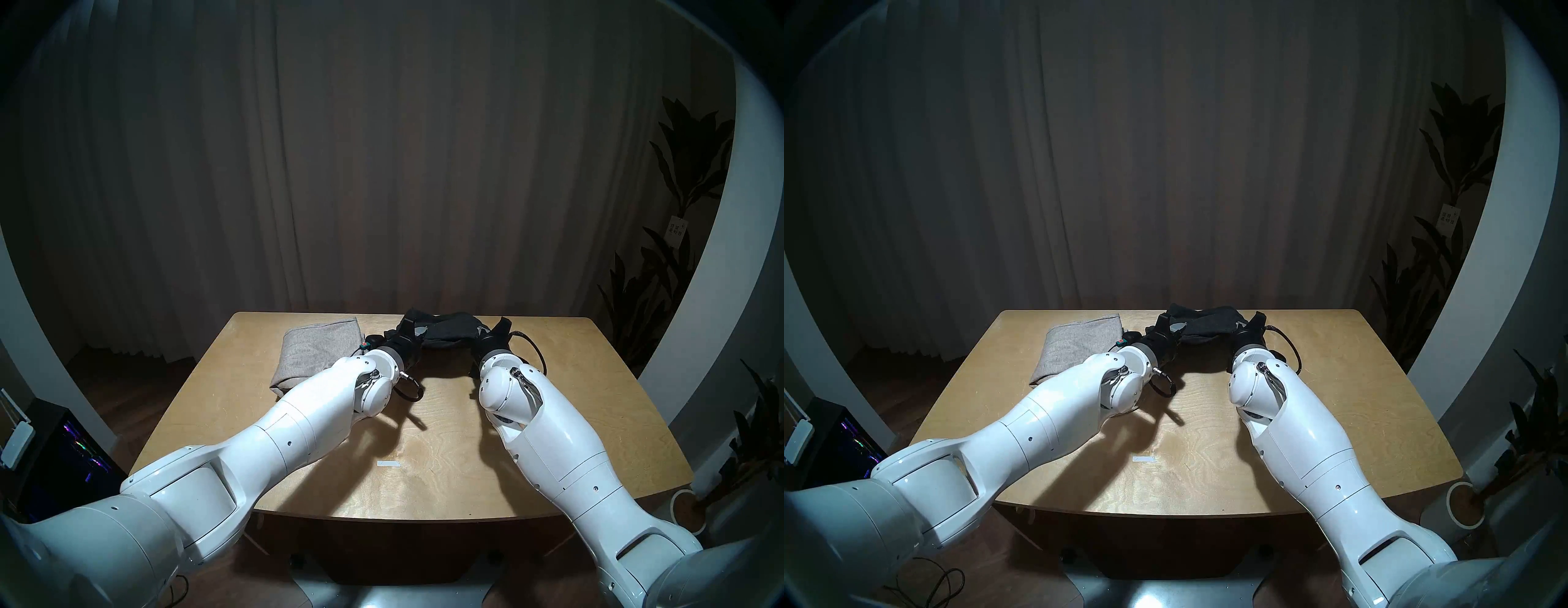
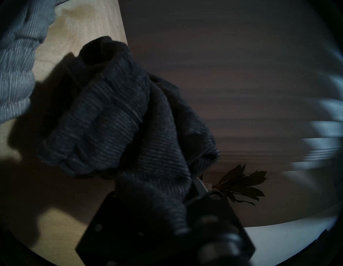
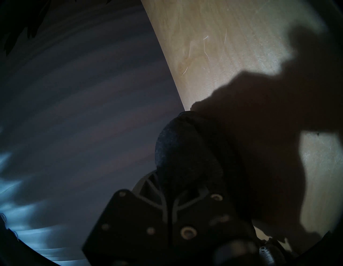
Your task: Fold pants twice and stack them
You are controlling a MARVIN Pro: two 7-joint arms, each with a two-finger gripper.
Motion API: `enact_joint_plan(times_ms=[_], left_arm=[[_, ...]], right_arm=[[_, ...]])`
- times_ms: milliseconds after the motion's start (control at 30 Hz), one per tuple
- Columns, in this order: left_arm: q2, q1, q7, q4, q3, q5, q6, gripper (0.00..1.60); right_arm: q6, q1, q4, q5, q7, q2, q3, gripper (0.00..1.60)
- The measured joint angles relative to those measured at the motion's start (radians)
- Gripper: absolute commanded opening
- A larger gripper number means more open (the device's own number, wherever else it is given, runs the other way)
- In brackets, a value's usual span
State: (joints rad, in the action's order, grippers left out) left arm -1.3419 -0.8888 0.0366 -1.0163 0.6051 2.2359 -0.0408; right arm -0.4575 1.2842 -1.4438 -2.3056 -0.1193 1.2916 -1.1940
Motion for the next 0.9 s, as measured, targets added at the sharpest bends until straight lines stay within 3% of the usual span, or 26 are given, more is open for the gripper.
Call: enact_joint_plan(times_ms=[500,900], left_arm=[[0.030,0.019,0.002,-0.051,0.023,-0.031,-0.024,0.00],[0.024,0.066,0.001,-0.038,0.046,-0.051,-0.029,0.00]], right_arm=[[-0.029,-0.046,-0.021,0.001,0.017,0.048,-0.009,0.00],[-0.056,-0.100,-0.026,0.007,0.027,0.086,-0.014,0.00]])
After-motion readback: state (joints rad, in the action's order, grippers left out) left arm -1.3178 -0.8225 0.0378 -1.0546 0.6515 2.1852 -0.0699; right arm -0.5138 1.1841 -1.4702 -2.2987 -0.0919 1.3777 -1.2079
